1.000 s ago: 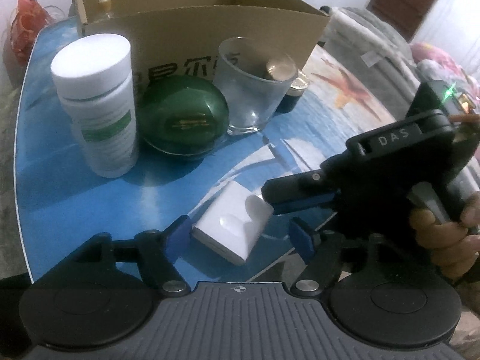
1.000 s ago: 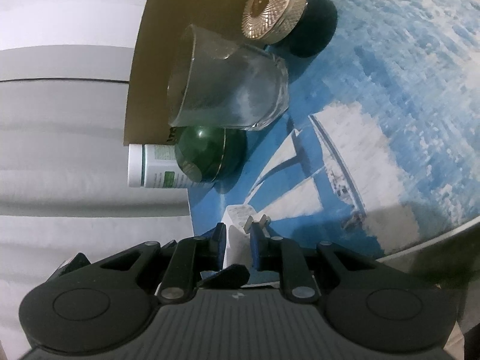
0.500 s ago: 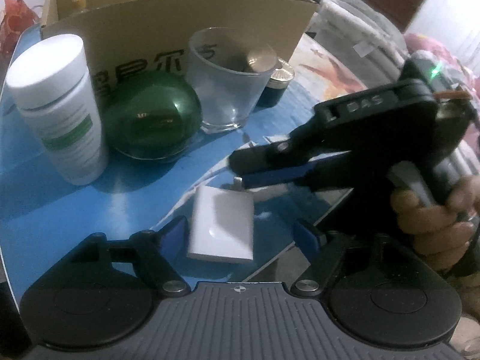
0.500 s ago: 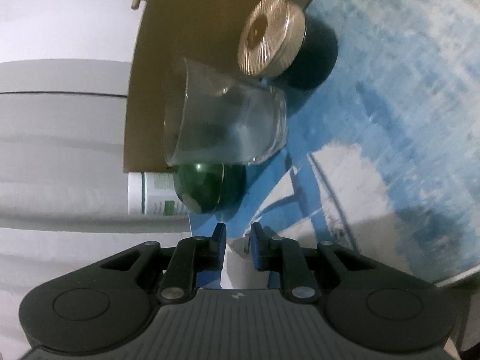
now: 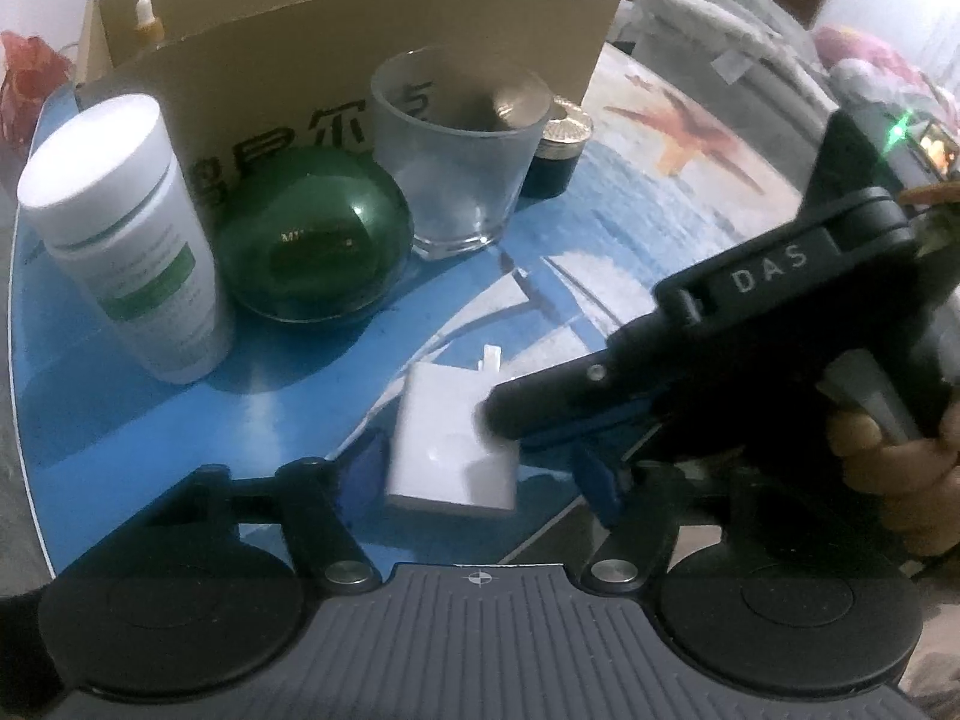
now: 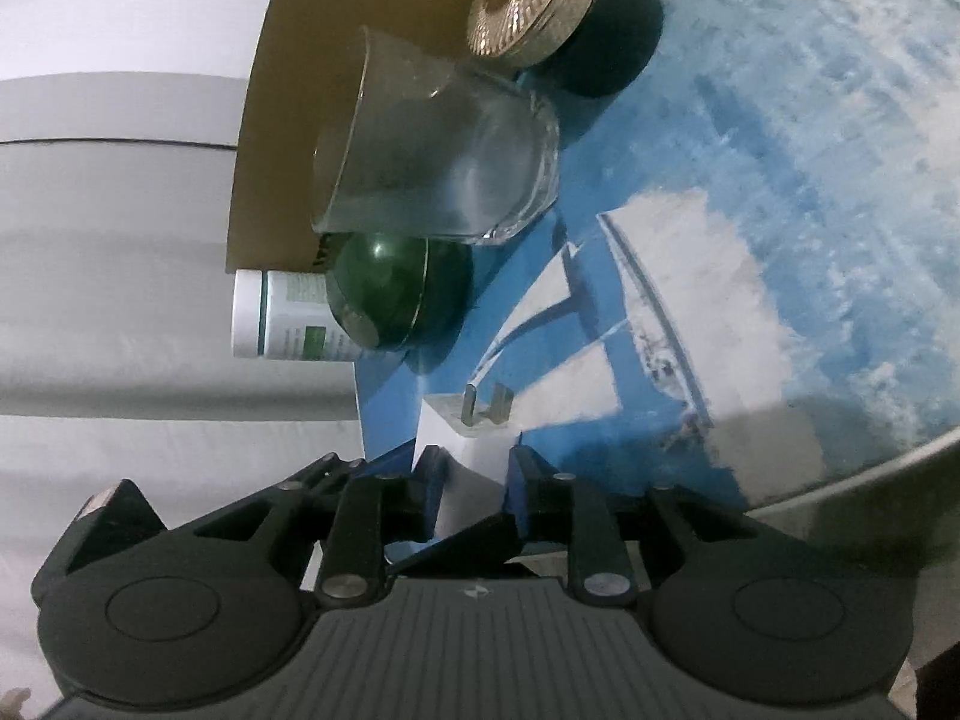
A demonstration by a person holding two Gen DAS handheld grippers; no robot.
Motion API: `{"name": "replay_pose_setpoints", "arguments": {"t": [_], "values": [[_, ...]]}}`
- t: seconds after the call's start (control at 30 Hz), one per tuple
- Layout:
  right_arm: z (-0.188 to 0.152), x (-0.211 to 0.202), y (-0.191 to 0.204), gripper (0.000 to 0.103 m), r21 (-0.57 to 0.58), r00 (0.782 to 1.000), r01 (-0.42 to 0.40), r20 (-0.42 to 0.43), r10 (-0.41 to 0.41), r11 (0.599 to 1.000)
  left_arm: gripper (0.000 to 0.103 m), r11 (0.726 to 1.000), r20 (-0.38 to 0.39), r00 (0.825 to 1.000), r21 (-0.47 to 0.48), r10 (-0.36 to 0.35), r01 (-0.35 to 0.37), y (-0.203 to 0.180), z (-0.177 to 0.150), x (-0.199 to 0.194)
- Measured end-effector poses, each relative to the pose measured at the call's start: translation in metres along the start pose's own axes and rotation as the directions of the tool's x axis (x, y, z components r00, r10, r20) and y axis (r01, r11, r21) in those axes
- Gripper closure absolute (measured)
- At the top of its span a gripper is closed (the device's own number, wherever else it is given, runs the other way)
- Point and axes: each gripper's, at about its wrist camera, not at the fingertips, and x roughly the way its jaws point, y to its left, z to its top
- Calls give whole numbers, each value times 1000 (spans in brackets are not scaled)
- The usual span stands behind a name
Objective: Organize rigid objects
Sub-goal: 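Close the right tool on the white charger, then carry the white charger into the box and open the right tool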
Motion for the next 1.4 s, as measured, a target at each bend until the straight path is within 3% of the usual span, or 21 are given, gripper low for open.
{"name": "replay_pose_setpoints", "arguments": {"t": [0.23, 0.3, 0.83, 0.97, 1.07, 1.3, 1.4], "values": [[-2, 3, 7, 76, -43, 1000, 6, 30, -5, 999, 51, 999, 28, 999, -33, 27, -26, 5, 0, -2], [-3, 3, 11, 76, -64, 999, 21, 40, -18, 998, 58, 998, 35, 998, -34, 45, -44, 5, -1, -4], [-15, -23, 47, 74, -190, 991, 8, 131, 17, 982, 59, 995, 181, 979, -1, 94, -95, -11, 3, -39], [-19, -37, 74, 74, -258, 984, 5, 171, 40, 966, 59, 992, 252, 960, 12, 117, -124, -16, 10, -64], [-13, -48, 102, 74, -320, 977, 1, 201, 67, 948, 59, 987, 320, 937, 33, 139, -158, -18, 24, -85], [43, -61, 175, 74, -474, 962, 18, 249, 115, 880, 58, 966, 441, 877, 72, 192, -247, -9, 90, -110], [87, -50, 191, 74, -479, 969, 40, 234, 83, 877, 58, 964, 411, 889, 73, 203, -254, 9, 129, -98]]}}
